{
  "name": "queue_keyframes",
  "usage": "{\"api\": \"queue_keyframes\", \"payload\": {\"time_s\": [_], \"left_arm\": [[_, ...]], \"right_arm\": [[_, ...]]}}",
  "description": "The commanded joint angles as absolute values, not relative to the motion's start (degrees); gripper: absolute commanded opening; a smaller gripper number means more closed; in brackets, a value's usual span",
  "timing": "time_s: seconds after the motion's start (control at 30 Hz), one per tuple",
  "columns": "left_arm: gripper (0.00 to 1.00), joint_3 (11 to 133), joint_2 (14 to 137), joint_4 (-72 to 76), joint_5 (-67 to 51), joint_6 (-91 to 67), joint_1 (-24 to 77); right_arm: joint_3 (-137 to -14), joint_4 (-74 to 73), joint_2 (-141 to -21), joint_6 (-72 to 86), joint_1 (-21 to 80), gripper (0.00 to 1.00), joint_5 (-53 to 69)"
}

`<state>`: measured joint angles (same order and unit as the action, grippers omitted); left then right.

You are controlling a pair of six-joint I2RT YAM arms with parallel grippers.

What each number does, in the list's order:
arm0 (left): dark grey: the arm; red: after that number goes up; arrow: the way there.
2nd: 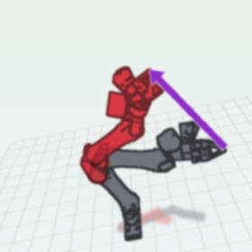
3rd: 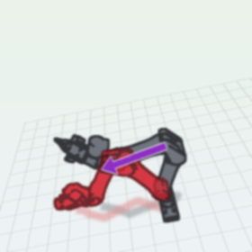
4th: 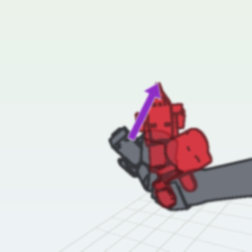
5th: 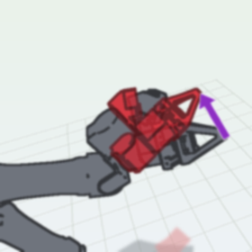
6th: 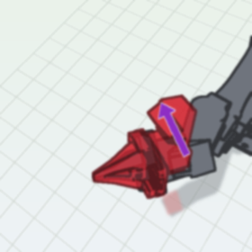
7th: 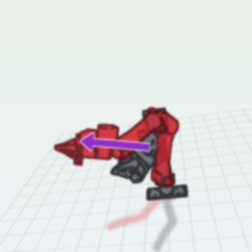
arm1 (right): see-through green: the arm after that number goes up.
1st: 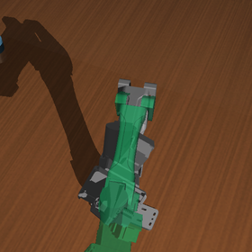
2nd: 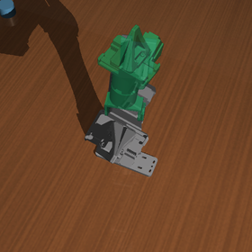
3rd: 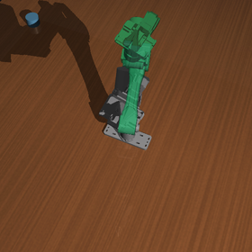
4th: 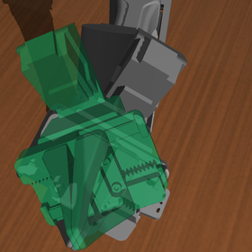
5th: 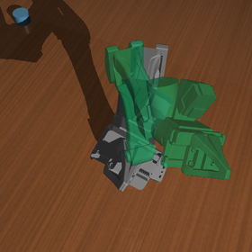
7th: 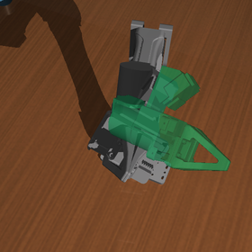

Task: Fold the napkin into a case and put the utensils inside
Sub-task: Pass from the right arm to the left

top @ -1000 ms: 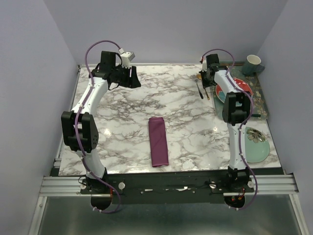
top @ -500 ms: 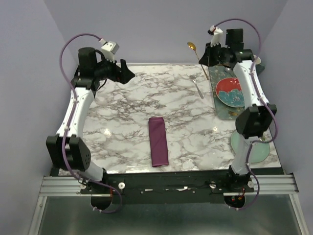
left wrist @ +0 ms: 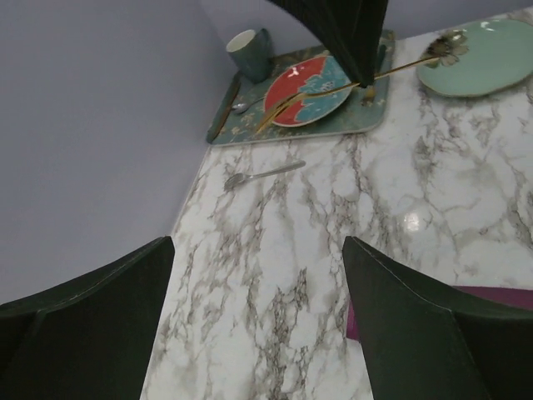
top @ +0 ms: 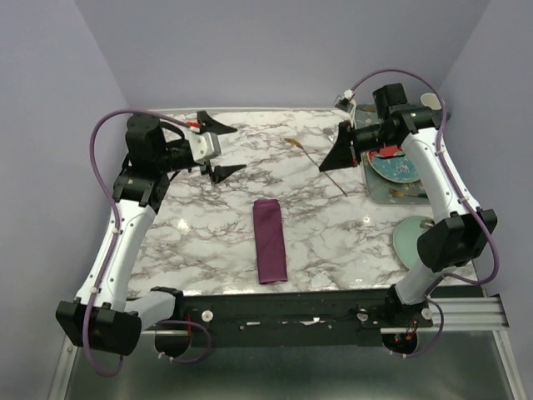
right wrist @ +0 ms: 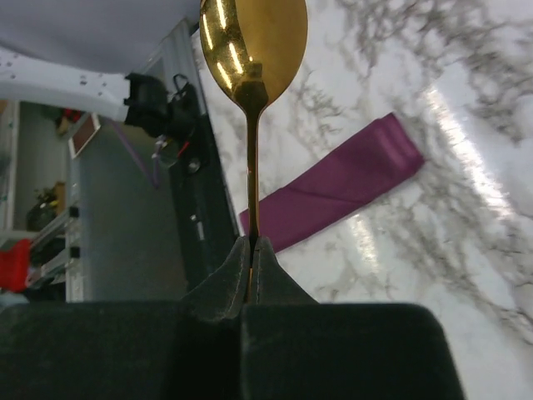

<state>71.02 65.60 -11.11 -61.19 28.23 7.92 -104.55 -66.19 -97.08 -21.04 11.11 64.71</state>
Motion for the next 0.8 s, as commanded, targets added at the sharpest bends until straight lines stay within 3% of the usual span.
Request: {"api": "queue_keyframes", "payload": {"time_s": [0.0,0.13,0.3,0.67,0.77], "left_arm": [[0.85,72.94,65.12,-22.84,-64.07,41.03,15.72],[0.65,74.71,66.80,-26.28,-62.94,42.10,21.96],[0.56,75.76,68.46,-26.02,-58.72,43.07,27.33],[0.59,74.71,68.38,-24.79,-53.70,40.08,29.97],[0.61,70.94,66.27,-17.42,-53.52,35.61,30.15]], "right_arm": [[-102.31,-81.10,-90.89,-30.49,13.70,0.01,72.24],[-98.62,-80.68,-86.76,-30.93,15.38,0.01,73.30],[-95.46,-81.39,-85.34,-31.73,17.40,0.01,74.80],[-92.81,-81.91,-83.76,-32.52,19.25,0.01,75.41],[-92.37,-81.21,-84.20,-31.82,19.69,0.01,76.11]]}}
